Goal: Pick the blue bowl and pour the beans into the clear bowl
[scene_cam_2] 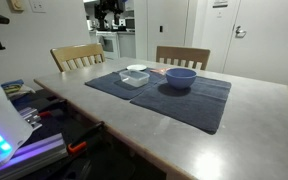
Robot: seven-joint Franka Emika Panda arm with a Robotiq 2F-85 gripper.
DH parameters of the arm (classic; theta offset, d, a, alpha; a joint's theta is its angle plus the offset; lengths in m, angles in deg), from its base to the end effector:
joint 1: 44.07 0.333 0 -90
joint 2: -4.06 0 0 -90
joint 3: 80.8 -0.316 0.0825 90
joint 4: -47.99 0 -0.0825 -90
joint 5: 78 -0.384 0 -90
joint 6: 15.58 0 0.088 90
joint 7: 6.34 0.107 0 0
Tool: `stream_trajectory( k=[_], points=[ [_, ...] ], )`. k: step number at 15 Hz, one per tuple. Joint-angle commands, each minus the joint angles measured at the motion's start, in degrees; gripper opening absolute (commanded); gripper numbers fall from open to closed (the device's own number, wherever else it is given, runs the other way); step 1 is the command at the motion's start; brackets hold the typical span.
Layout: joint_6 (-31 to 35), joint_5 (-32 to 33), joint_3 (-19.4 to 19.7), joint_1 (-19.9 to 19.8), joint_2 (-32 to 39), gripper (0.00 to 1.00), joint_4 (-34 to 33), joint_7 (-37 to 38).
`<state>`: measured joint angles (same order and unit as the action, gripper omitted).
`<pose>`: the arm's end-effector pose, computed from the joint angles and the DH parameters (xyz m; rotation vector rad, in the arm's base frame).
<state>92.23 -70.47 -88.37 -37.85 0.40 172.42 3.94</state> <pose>0.4844 0.1092 0.4044 2.9501 0.1692 -0.2896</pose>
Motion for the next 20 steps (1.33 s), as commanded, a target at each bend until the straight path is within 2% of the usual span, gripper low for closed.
stream_trajectory(
  k=[1,5,14,17,20],
  points=[
    [0.4,1.8,1.9,-1.3,2.1,1.0,-1.6,-4.5],
    [2.7,2.4,4.6,-3.0,2.3,1.0,-0.8,-9.1],
    [14.4,0.7,12.6,-9.6,0.4,1.0,4.9,-23.5],
    [19.2,-0.5,15.4,-12.1,-0.2,1.0,6.6,-25.8],
    [20.2,1.2,17.1,-13.7,-0.8,1.0,6.9,-27.4]
  ],
)
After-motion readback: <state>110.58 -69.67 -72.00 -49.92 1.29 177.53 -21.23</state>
